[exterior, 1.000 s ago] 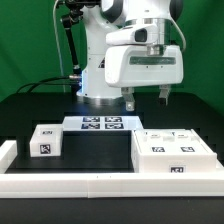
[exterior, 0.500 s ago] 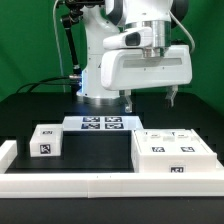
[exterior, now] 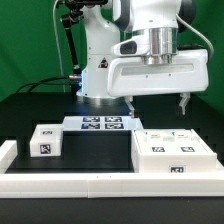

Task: Assemble cabinet

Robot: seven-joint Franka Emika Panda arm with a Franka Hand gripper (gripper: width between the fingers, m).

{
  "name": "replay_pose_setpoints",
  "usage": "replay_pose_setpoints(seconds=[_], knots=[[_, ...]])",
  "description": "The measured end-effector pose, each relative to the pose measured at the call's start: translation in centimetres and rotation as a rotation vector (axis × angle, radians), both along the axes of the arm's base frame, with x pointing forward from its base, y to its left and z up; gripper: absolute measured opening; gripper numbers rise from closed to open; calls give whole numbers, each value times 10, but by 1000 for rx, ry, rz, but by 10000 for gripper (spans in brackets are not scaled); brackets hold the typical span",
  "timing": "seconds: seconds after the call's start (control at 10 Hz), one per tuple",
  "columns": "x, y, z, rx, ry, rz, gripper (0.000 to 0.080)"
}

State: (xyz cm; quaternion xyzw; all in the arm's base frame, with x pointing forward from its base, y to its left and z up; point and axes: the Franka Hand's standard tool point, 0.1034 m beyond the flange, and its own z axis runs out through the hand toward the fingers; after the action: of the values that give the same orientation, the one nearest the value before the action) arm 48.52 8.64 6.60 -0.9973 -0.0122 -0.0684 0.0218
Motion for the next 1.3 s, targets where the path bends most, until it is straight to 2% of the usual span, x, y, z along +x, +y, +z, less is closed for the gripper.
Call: replay_pose_setpoints(seconds=[0.3, 0.6, 1.2, 1.3], knots=[[1, 8, -18, 3, -22, 26, 797], [3, 3, -38, 4, -19, 49, 797], [4, 1, -41, 3, -16, 64, 797], [4, -4, -48, 1, -8, 54, 797]])
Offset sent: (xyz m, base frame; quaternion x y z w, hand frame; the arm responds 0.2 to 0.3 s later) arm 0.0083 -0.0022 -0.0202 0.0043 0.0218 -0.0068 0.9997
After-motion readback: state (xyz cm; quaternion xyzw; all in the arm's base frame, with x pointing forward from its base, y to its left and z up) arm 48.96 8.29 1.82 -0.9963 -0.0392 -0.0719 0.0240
